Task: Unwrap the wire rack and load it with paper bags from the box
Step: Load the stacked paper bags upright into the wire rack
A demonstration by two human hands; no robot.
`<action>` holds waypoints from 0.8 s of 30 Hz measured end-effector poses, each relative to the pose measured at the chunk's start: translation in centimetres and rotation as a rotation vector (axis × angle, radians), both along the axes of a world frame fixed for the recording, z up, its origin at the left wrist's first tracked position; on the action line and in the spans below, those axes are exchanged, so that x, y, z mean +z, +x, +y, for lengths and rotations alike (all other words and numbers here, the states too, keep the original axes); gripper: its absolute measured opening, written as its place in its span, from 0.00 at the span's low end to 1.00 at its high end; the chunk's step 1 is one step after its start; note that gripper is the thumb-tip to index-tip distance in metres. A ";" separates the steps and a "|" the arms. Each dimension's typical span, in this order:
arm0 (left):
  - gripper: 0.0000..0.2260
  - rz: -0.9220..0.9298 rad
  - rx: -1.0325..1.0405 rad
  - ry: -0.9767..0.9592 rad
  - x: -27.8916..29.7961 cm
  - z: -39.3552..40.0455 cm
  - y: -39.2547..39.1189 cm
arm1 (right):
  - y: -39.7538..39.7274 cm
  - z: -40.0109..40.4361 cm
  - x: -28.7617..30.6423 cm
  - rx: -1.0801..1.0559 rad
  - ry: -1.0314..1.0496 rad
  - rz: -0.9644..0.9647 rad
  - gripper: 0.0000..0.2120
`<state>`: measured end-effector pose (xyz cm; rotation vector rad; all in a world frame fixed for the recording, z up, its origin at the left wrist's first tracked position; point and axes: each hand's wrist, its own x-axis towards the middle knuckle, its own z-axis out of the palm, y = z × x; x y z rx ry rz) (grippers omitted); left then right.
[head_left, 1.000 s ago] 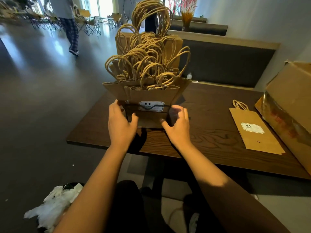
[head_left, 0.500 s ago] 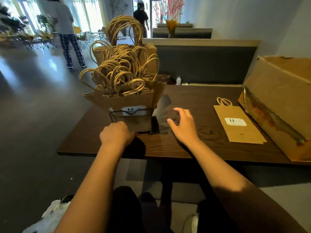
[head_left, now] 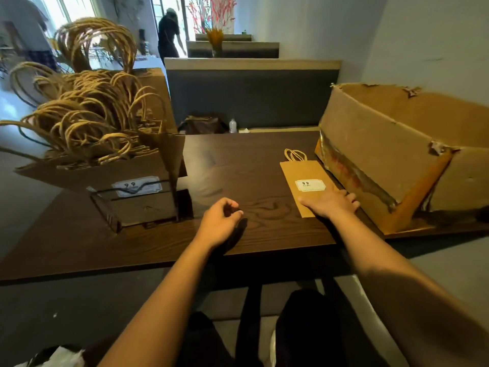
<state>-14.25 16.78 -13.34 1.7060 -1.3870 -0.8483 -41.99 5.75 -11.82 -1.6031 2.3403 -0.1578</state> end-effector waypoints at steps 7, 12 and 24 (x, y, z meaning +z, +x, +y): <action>0.06 0.050 -0.027 0.007 -0.7 -2.3 -2.4 | 1.7 -0.6 0.0 0.021 -0.016 -0.180 0.65; 0.19 0.163 -0.018 0.048 0.1 -2.4 -2.8 | 4.3 0.6 -0.4 0.138 -0.210 -0.639 0.23; 0.22 0.306 0.071 -0.257 2.2 -0.9 0.9 | 9.3 4.8 0.8 0.349 -0.165 -1.236 0.19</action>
